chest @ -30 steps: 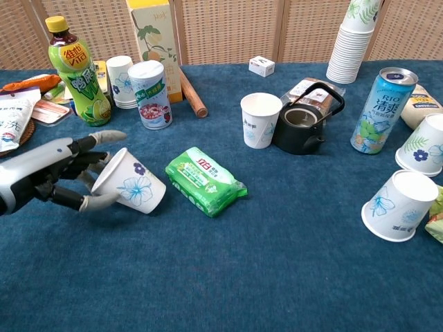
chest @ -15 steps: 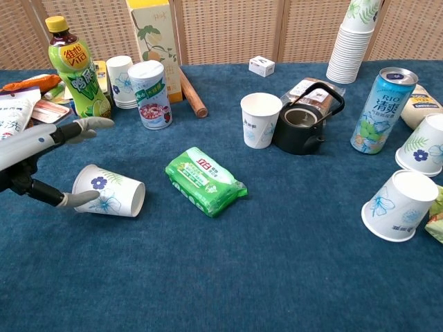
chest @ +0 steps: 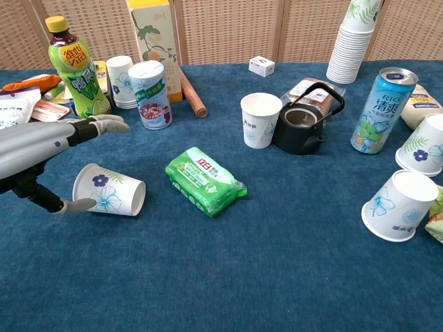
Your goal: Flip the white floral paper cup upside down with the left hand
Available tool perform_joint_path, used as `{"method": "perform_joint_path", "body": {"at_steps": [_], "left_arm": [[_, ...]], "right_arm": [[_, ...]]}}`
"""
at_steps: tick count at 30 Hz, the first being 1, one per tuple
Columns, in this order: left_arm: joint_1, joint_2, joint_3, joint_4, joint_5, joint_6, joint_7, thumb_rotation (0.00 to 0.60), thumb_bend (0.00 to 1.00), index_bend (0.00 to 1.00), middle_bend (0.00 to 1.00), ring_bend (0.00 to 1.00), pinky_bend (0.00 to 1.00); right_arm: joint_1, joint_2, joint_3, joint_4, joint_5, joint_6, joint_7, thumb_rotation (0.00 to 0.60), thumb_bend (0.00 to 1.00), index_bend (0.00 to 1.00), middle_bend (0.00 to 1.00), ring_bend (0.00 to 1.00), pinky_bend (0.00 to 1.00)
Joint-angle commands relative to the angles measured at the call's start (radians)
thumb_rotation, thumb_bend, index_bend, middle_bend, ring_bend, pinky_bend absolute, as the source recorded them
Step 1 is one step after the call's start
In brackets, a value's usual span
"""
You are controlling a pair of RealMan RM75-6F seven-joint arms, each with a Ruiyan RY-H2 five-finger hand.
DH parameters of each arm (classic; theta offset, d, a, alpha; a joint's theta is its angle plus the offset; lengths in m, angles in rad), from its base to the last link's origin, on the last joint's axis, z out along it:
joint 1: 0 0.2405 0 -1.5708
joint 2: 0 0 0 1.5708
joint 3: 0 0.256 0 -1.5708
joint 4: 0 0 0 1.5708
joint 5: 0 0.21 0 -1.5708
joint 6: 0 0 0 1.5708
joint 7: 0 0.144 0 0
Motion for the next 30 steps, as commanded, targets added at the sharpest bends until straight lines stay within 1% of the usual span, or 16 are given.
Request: {"method": "perform_joint_path", "body": {"at_steps": [1, 8, 11, 18, 21, 22, 25, 27, 30], "left_arm": [[-0.019, -0.004, -0.005, -0.051, -0.064, -0.005, 0.128, 0.6, 0.34, 0.0, 0.0, 0.0, 0.0], [-0.042, -0.04, -0.008, -0.066, -0.18, -0.008, 0.294, 0.6, 0.34, 0.0, 0.0, 0.0, 0.0], [-0.053, -0.059, -0.01, -0.066, -0.218, -0.006, 0.338, 0.6, 0.34, 0.0, 0.0, 0.0, 0.0], [-0.078, -0.1, -0.009, -0.056, -0.265, 0.018, 0.436, 0.6, 0.34, 0.0, 0.0, 0.0, 0.0], [-0.086, -0.122, -0.006, -0.045, -0.271, 0.031, 0.463, 0.6, 0.34, 0.0, 0.0, 0.0, 0.03], [-0.088, -0.129, -0.005, -0.041, -0.271, 0.035, 0.47, 0.6, 0.34, 0.01, 0.01, 0.0, 0.04], [-0.092, -0.148, -0.001, -0.028, -0.274, 0.05, 0.492, 0.6, 0.34, 0.06, 0.11, 0.0, 0.09], [-0.094, -0.157, 0.002, -0.02, -0.277, 0.058, 0.503, 0.6, 0.34, 0.11, 0.18, 0.04, 0.12], [-0.097, -0.164, 0.003, -0.011, -0.281, 0.066, 0.512, 0.6, 0.34, 0.18, 0.25, 0.09, 0.16]], "right_arm": [[-0.001, 0.001, 0.0, 0.0, -0.001, 0.002, 0.0, 0.6, 0.28, 0.0, 0.0, 0.0, 0.0], [0.0, 0.002, 0.0, 0.0, -0.001, 0.001, 0.006, 0.6, 0.28, 0.0, 0.0, 0.0, 0.0], [0.0, 0.003, -0.001, 0.0, -0.001, 0.001, 0.008, 0.6, 0.28, 0.0, 0.0, 0.0, 0.0], [0.001, 0.003, -0.002, 0.001, -0.002, -0.002, 0.009, 0.6, 0.28, 0.0, 0.0, 0.0, 0.0], [0.001, 0.003, -0.003, 0.0, -0.002, -0.003, 0.01, 0.6, 0.28, 0.0, 0.0, 0.0, 0.0], [0.001, 0.004, -0.002, 0.0, -0.001, -0.003, 0.012, 0.6, 0.28, 0.0, 0.0, 0.0, 0.0], [0.001, 0.005, -0.002, 0.0, 0.0, -0.002, 0.017, 0.6, 0.28, 0.0, 0.0, 0.0, 0.0], [0.002, 0.006, -0.002, 0.001, 0.0, -0.003, 0.02, 0.6, 0.28, 0.0, 0.0, 0.0, 0.0], [0.002, 0.006, -0.002, 0.002, 0.001, -0.004, 0.023, 0.6, 0.28, 0.0, 0.0, 0.0, 0.0]]}}
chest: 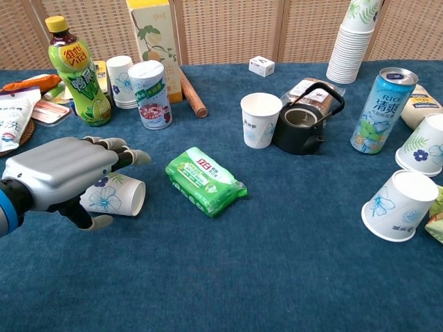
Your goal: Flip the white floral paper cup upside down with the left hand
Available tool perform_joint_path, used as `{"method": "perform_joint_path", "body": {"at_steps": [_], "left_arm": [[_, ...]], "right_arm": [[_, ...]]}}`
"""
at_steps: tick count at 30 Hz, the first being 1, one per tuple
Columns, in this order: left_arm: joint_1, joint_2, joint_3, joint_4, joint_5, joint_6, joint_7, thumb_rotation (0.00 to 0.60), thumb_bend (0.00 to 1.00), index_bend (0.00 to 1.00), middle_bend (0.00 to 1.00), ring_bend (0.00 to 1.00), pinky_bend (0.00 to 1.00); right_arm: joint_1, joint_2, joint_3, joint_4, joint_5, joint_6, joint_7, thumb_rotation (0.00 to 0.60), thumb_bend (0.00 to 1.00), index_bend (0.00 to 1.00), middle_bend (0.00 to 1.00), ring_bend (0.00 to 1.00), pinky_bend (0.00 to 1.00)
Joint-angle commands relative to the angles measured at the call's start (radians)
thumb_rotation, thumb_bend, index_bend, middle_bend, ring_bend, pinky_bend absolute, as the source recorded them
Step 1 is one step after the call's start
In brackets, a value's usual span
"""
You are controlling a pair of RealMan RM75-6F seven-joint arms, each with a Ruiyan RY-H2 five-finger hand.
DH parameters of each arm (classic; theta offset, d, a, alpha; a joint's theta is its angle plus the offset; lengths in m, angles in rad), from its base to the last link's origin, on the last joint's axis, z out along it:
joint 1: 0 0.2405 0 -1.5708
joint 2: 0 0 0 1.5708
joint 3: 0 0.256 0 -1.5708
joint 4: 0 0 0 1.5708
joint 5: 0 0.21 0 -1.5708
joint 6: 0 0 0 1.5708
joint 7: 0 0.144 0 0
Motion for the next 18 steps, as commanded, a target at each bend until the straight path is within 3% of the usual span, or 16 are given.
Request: {"method": "perform_joint_path", "body": {"at_steps": [1, 4, 12, 18], "left_arm": [[-0.003, -0.004, 0.001, 0.005, -0.002, 0.005, 0.005, 0.6, 0.34, 0.2, 0.28, 0.11, 0.17], [-0.007, -0.01, 0.003, 0.013, 0.0, 0.009, 0.007, 0.6, 0.34, 0.24, 0.34, 0.15, 0.2], [0.002, 0.0, -0.002, 0.012, 0.018, 0.027, -0.052, 0.6, 0.34, 0.26, 0.37, 0.19, 0.24], [0.035, 0.053, -0.013, -0.022, 0.089, 0.029, -0.275, 0.6, 0.34, 0.29, 0.4, 0.23, 0.28]], "right_arm": [[0.001, 0.0, 0.0, 0.0, 0.0, -0.001, 0.001, 0.6, 0.28, 0.0, 0.0, 0.0, 0.0], [0.001, 0.0, -0.001, 0.0, 0.0, -0.003, 0.0, 0.6, 0.28, 0.0, 0.0, 0.0, 0.0], [0.002, 0.001, -0.003, 0.0, -0.001, -0.006, 0.003, 0.6, 0.28, 0.0, 0.0, 0.0, 0.0], [0.003, -0.001, -0.005, -0.002, -0.006, -0.008, -0.004, 0.6, 0.28, 0.0, 0.0, 0.0, 0.0]]}}
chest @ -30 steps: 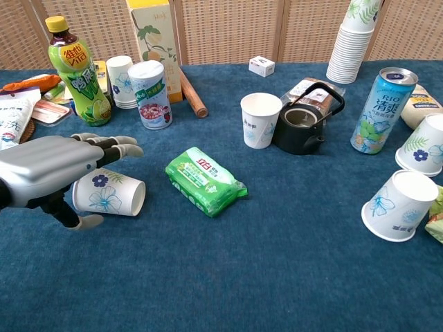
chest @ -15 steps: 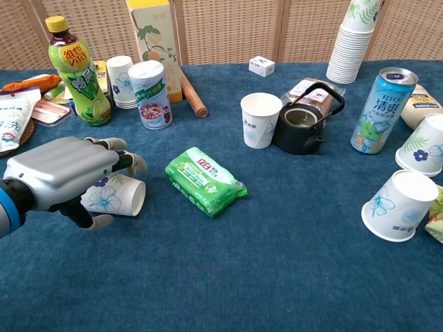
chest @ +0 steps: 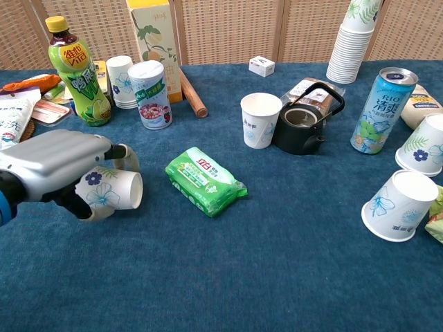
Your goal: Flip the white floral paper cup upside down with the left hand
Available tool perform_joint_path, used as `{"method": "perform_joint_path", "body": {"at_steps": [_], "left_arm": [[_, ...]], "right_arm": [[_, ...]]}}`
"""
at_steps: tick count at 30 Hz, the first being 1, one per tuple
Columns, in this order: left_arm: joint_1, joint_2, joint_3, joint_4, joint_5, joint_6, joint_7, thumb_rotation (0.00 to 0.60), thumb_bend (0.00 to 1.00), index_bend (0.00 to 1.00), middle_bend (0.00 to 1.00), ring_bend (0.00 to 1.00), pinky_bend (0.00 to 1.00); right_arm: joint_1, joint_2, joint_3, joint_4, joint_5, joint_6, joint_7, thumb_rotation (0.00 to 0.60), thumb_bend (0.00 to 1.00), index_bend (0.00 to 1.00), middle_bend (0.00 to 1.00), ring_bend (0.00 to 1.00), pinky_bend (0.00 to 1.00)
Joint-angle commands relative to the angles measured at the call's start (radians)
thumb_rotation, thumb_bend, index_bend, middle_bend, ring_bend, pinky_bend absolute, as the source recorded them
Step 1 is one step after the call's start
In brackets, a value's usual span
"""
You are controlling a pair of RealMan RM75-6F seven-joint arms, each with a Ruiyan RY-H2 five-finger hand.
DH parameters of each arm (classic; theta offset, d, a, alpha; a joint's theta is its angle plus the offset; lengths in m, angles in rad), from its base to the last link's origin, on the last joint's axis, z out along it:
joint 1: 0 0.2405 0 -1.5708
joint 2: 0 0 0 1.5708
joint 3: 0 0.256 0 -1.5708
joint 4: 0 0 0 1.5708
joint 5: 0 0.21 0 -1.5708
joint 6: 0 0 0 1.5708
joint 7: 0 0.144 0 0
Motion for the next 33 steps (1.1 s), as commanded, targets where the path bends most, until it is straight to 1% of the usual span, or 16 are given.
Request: {"method": "perform_joint_path", "body": {"at_steps": [1, 7, 9, 10, 14, 20, 24, 28, 29, 33], "left_arm": [[0.029, 0.047, -0.007, -0.026, 0.065, 0.002, -0.174, 0.6, 0.34, 0.29, 0.4, 0.23, 0.28], [0.07, 0.104, 0.004, -0.032, 0.168, 0.02, -0.407, 0.6, 0.34, 0.29, 0.41, 0.24, 0.29], [0.088, 0.113, 0.008, -0.016, 0.21, 0.04, -0.488, 0.6, 0.34, 0.3, 0.41, 0.24, 0.29], [0.095, 0.112, 0.01, -0.002, 0.229, 0.05, -0.523, 0.6, 0.34, 0.3, 0.41, 0.24, 0.29], [0.121, 0.1, 0.013, 0.058, 0.283, 0.058, -0.754, 0.6, 0.33, 0.29, 0.41, 0.24, 0.29], [0.147, 0.059, 0.0, 0.152, 0.319, 0.078, -0.983, 0.6, 0.33, 0.29, 0.4, 0.24, 0.28], [0.166, 0.022, -0.013, 0.218, 0.328, 0.105, -1.064, 0.6, 0.33, 0.27, 0.39, 0.22, 0.27], [0.178, -0.005, -0.016, 0.277, 0.316, 0.095, -1.124, 0.6, 0.32, 0.26, 0.38, 0.21, 0.26], [0.18, -0.015, -0.016, 0.298, 0.314, 0.09, -1.137, 0.6, 0.32, 0.25, 0.37, 0.2, 0.24], [0.185, -0.051, -0.018, 0.366, 0.309, 0.075, -1.184, 0.6, 0.32, 0.25, 0.37, 0.19, 0.09]], "right_arm": [[0.0, 0.0, -0.001, -0.001, -0.001, 0.0, -0.003, 0.6, 0.28, 0.0, 0.0, 0.0, 0.0], [0.001, -0.003, -0.003, -0.004, -0.005, -0.002, -0.015, 0.6, 0.28, 0.0, 0.0, 0.0, 0.0], [0.001, -0.005, -0.004, -0.005, -0.007, -0.002, -0.019, 0.6, 0.28, 0.0, 0.0, 0.0, 0.0], [0.001, -0.005, -0.004, -0.005, -0.008, -0.002, -0.021, 0.6, 0.28, 0.0, 0.0, 0.0, 0.0], [0.001, -0.007, -0.006, -0.006, -0.011, -0.002, -0.027, 0.6, 0.28, 0.0, 0.0, 0.0, 0.0], [0.001, -0.008, -0.006, -0.007, -0.01, -0.003, -0.032, 0.6, 0.28, 0.0, 0.0, 0.0, 0.0], [0.002, -0.009, -0.007, -0.007, -0.011, -0.005, -0.034, 0.6, 0.28, 0.0, 0.0, 0.0, 0.0], [0.002, -0.009, -0.007, -0.007, -0.012, -0.004, -0.034, 0.6, 0.28, 0.0, 0.0, 0.0, 0.0], [0.001, -0.008, -0.007, -0.007, -0.012, -0.003, -0.033, 0.6, 0.28, 0.0, 0.0, 0.0, 0.0], [0.001, -0.008, -0.008, -0.008, -0.013, -0.003, -0.033, 0.6, 0.28, 0.0, 0.0, 0.0, 0.0]]}}
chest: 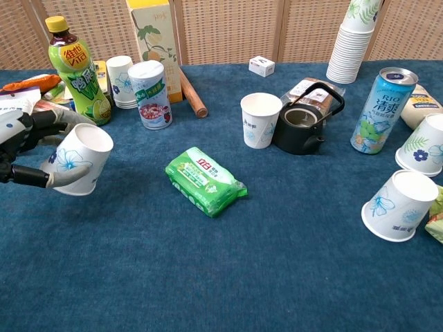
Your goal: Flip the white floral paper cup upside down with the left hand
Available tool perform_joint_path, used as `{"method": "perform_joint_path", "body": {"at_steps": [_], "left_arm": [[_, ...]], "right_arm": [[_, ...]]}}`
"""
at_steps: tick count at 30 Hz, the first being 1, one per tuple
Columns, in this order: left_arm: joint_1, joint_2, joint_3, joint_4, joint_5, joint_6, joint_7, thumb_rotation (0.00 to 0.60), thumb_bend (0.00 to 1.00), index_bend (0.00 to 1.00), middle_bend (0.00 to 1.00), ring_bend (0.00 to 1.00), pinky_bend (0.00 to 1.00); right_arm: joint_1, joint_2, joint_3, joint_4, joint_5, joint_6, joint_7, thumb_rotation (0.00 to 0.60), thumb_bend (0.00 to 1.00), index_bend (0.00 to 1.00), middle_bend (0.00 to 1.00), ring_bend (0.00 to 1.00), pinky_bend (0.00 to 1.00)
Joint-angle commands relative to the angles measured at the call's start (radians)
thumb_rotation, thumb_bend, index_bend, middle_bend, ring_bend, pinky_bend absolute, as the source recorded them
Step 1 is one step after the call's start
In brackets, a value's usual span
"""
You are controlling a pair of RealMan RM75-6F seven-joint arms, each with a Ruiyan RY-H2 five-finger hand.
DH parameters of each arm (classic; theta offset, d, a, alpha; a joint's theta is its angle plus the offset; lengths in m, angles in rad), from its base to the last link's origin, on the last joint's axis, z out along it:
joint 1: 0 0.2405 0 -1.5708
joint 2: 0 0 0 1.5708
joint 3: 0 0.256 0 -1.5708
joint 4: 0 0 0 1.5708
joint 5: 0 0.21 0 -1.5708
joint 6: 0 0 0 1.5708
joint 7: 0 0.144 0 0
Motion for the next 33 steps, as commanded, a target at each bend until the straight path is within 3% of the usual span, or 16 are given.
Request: {"method": "perform_joint_path", "body": {"at_steps": [1, 14, 25, 27, 31, 33], "left_arm": [[0.007, -0.036, -0.004, 0.054, -0.002, -0.013, -0.046, 0.6, 0.32, 0.25, 0.37, 0.19, 0.08], [0.0, -0.154, -0.025, 0.233, 0.058, 0.019, -0.174, 0.6, 0.3, 0.25, 0.37, 0.15, 0.0], [0.008, -0.183, -0.033, 0.277, 0.046, 0.008, -0.209, 0.6, 0.3, 0.25, 0.35, 0.08, 0.0], [0.009, -0.178, -0.03, 0.276, 0.045, 0.002, -0.201, 0.6, 0.31, 0.24, 0.31, 0.03, 0.0], [0.01, -0.166, -0.023, 0.27, 0.059, 0.006, -0.195, 0.6, 0.31, 0.21, 0.04, 0.0, 0.0], [0.012, -0.16, -0.022, 0.265, 0.075, 0.025, -0.199, 0.6, 0.31, 0.2, 0.0, 0.0, 0.0]], "right_arm": [[0.0, 0.0, -0.001, 0.0, 0.0, -0.001, 0.0, 0.6, 0.28, 0.0, 0.0, 0.0, 0.0], [0.004, -0.003, -0.001, 0.0, 0.005, -0.011, -0.006, 0.6, 0.28, 0.0, 0.0, 0.0, 0.0], [0.005, -0.001, -0.004, 0.0, 0.003, -0.012, 0.0, 0.6, 0.28, 0.0, 0.0, 0.0, 0.0], [0.005, -0.001, -0.004, 0.0, 0.002, -0.013, -0.003, 0.6, 0.28, 0.0, 0.0, 0.0, 0.0], [0.006, -0.001, -0.005, -0.001, 0.002, -0.015, -0.006, 0.6, 0.28, 0.0, 0.0, 0.0, 0.0], [0.006, -0.002, -0.005, -0.001, 0.003, -0.015, -0.007, 0.6, 0.28, 0.0, 0.0, 0.0, 0.0]]}}
